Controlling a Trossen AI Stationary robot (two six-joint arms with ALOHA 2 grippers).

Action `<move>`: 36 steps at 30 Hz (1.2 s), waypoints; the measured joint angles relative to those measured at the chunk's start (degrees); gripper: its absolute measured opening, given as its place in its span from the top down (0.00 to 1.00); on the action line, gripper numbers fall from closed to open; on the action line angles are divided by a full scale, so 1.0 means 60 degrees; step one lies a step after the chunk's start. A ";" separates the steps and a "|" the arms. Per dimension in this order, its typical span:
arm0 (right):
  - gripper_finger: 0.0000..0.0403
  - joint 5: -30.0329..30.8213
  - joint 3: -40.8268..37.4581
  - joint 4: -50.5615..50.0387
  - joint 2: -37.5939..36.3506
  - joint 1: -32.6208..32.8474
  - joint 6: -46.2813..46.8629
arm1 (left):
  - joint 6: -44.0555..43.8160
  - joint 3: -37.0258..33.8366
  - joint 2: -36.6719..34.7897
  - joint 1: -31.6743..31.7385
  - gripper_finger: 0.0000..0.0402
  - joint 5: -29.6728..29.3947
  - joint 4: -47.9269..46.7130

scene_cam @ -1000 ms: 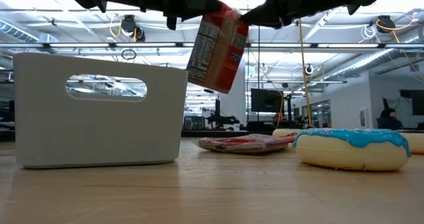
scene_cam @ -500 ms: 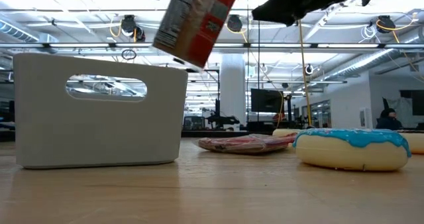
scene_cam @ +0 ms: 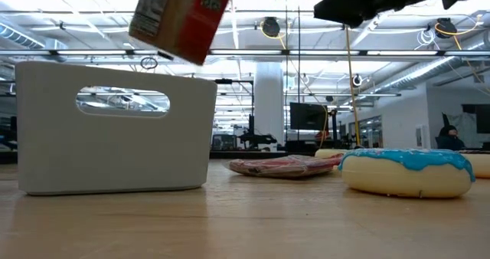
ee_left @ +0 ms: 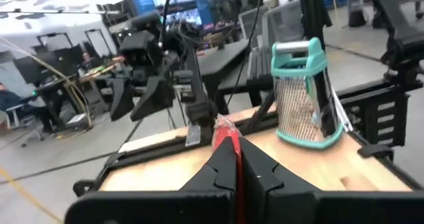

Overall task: Pick & Place Food Item
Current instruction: Put the top popcorn pack into the gray bin

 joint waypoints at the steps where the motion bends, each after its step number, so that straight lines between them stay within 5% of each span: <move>1: 0.63 0.0000 -0.0195 0.0235 -0.0089 0.0000 0.0013 | -0.0034 -0.0142 -0.0078 -0.0148 1.00 -0.0177 0.0330; 8: 0.64 -0.0004 -0.1293 0.1585 -0.0391 0.0000 0.0392 | -0.0679 -0.1690 -0.0899 -0.0948 1.00 -0.1148 0.2512; 15: 0.65 -0.0010 -0.1433 0.1534 -0.0369 0.0000 0.0594 | -0.3077 -0.2538 -0.0849 -0.1403 1.00 -0.1360 0.2625; 26: 0.65 -0.0036 -0.1433 0.1569 -0.0369 0.0000 0.0400 | -0.5565 -0.2638 0.0383 -0.1348 1.00 -0.1801 0.2896; 36: 0.65 -0.0040 -0.1433 0.1569 -0.0369 0.0000 0.0390 | -0.5845 -0.2634 0.1899 -0.1375 1.00 -0.1183 0.4895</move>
